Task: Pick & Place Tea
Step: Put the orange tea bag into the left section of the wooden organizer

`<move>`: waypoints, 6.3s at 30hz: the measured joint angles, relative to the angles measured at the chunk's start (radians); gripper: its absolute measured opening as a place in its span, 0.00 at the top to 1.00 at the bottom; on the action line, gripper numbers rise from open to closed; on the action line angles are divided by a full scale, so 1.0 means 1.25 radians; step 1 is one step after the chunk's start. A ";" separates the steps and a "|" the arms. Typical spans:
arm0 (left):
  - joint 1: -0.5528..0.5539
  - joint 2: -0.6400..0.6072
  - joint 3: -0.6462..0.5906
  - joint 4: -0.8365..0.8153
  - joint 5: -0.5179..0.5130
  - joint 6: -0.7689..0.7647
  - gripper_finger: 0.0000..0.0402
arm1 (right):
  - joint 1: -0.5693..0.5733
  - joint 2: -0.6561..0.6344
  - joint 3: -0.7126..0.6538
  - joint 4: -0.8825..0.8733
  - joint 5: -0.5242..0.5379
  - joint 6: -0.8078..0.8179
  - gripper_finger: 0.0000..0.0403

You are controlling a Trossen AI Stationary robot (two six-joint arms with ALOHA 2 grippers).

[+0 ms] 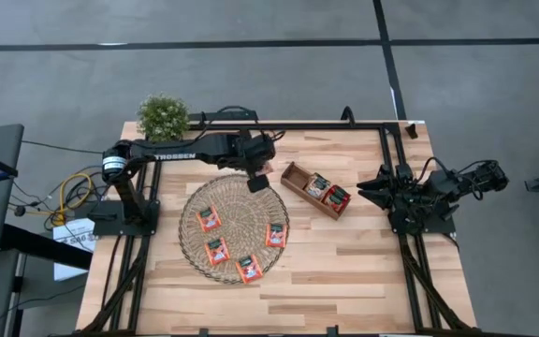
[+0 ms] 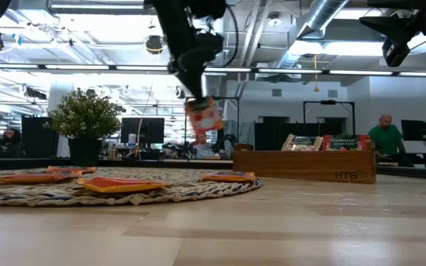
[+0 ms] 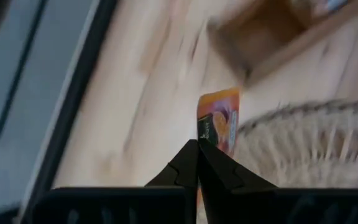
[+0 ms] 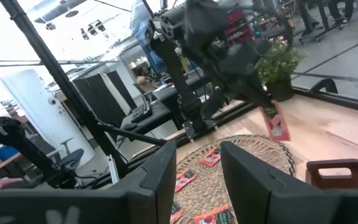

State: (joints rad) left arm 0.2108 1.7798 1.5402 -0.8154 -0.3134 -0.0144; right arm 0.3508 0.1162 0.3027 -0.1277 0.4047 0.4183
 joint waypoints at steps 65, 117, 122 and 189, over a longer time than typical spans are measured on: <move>-0.052 0.201 0.027 0.383 0.038 0.796 1.00 | 0.000 0.000 0.000 0.000 0.035 0.000 0.71; -0.038 0.201 0.027 0.379 0.104 0.820 1.00 | 0.000 0.000 0.000 0.000 0.034 0.000 0.71; -0.037 0.201 0.027 0.379 0.123 0.817 1.00 | 0.000 0.000 0.000 0.000 0.034 0.000 0.71; -0.008 -0.306 -0.574 -0.061 0.336 -0.280 0.72 | 0.000 0.001 0.000 0.006 0.076 0.048 0.71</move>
State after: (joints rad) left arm 0.2008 1.3975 0.8229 -0.8920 0.1062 -0.3641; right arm 0.3508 0.1169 0.3024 -0.1207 0.4998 0.4789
